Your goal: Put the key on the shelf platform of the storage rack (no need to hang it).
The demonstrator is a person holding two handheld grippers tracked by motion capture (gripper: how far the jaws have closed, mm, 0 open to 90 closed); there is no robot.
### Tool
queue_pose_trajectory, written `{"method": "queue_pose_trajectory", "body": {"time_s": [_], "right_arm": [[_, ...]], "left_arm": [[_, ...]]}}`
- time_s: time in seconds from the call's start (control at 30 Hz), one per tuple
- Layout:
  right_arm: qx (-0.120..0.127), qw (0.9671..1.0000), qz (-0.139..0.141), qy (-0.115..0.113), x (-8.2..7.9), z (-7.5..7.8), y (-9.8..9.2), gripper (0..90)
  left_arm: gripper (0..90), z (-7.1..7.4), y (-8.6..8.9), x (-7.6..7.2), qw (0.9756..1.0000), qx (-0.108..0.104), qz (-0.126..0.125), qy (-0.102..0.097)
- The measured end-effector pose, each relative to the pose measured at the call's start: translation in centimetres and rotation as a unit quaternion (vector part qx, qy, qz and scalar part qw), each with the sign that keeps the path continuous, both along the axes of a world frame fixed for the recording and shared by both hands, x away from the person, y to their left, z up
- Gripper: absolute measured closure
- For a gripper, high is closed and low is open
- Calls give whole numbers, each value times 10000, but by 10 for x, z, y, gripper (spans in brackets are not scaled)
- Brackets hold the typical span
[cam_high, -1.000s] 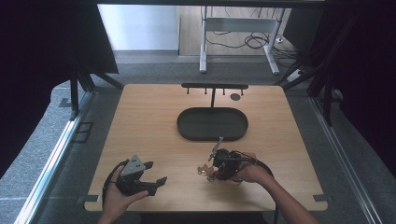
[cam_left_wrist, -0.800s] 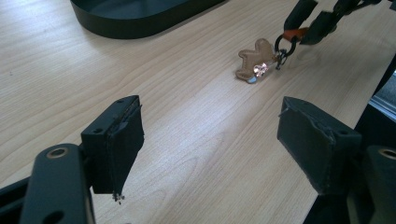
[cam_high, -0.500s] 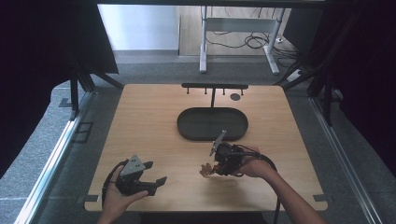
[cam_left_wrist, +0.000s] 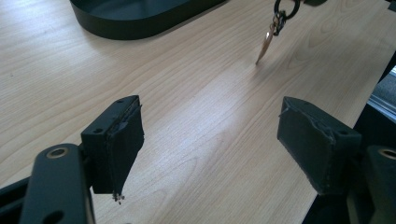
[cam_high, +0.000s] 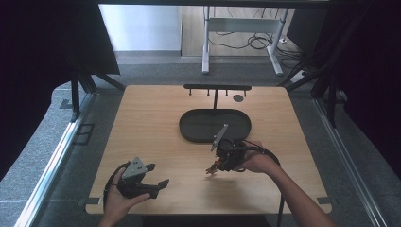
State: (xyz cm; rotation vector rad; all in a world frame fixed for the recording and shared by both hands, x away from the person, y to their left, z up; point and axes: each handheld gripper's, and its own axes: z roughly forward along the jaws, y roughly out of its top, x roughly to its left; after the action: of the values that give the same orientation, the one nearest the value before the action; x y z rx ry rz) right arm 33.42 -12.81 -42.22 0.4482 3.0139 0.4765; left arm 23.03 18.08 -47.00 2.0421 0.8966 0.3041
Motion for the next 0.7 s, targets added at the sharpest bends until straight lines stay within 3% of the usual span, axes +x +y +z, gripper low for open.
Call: {"method": "queue_pose_trajectory", "body": {"time_s": [0.47,0.7], "right_arm": [[98,9999,37,-61,19,30,0,667],[118,9999,-12,-51,31,36,1,667]], "left_arm": [[228,1,1,0,10000,-14,14,-1],[228,1,1,0,10000,-9,8,3]]}}
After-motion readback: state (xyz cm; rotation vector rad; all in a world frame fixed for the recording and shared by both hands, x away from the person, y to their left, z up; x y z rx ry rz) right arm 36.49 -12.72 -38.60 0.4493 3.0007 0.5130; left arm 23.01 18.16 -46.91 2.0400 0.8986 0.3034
